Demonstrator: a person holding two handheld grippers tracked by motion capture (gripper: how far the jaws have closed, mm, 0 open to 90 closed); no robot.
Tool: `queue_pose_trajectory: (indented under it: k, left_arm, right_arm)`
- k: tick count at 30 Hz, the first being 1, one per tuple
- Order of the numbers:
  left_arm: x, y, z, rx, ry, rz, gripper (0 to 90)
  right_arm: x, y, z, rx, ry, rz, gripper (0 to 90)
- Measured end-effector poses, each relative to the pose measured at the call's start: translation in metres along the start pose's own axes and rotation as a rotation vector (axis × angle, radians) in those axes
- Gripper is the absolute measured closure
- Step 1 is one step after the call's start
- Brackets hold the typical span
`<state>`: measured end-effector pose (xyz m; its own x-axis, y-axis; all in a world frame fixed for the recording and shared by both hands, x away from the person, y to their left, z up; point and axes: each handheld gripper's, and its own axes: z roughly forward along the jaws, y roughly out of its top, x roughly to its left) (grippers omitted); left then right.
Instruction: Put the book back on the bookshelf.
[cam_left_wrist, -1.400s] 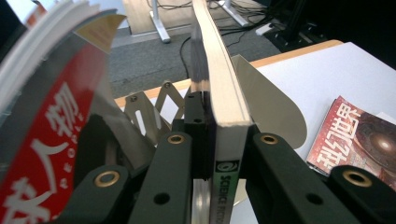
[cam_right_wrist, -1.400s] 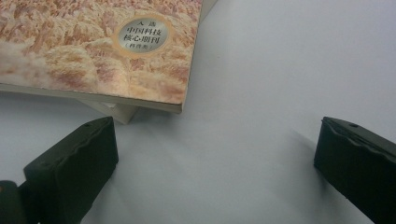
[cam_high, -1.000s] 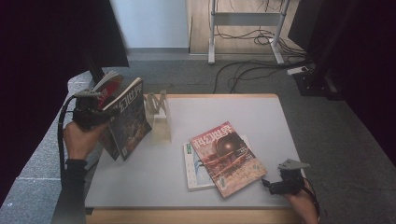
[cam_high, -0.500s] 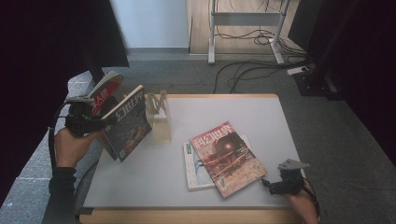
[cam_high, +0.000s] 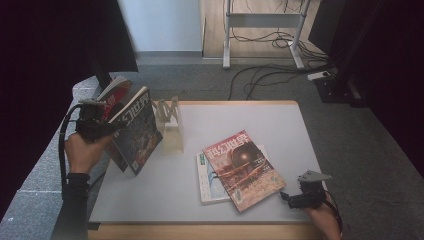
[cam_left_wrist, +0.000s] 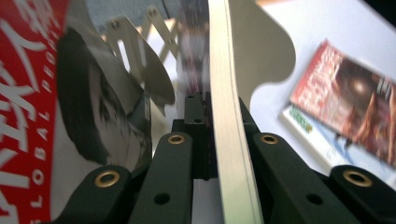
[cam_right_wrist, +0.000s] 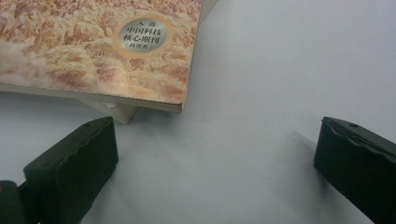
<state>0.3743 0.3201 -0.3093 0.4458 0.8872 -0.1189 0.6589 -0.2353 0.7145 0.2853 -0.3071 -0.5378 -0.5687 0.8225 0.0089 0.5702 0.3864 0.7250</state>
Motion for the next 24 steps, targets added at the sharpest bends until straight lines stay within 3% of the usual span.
queue_pose_trajectory:
  k: [15,24]
  left_arm:
    - [0.005,0.016,0.011,-0.103,0.070,-0.063,82.9]
    - [0.006,0.017,0.029,-0.095,0.095,-0.064,82.8]
  right_arm:
    - [0.000,0.000,0.000,0.001,0.003,0.000,0.0]
    - [0.000,0.000,0.000,0.001,0.004,-0.001,0.0]
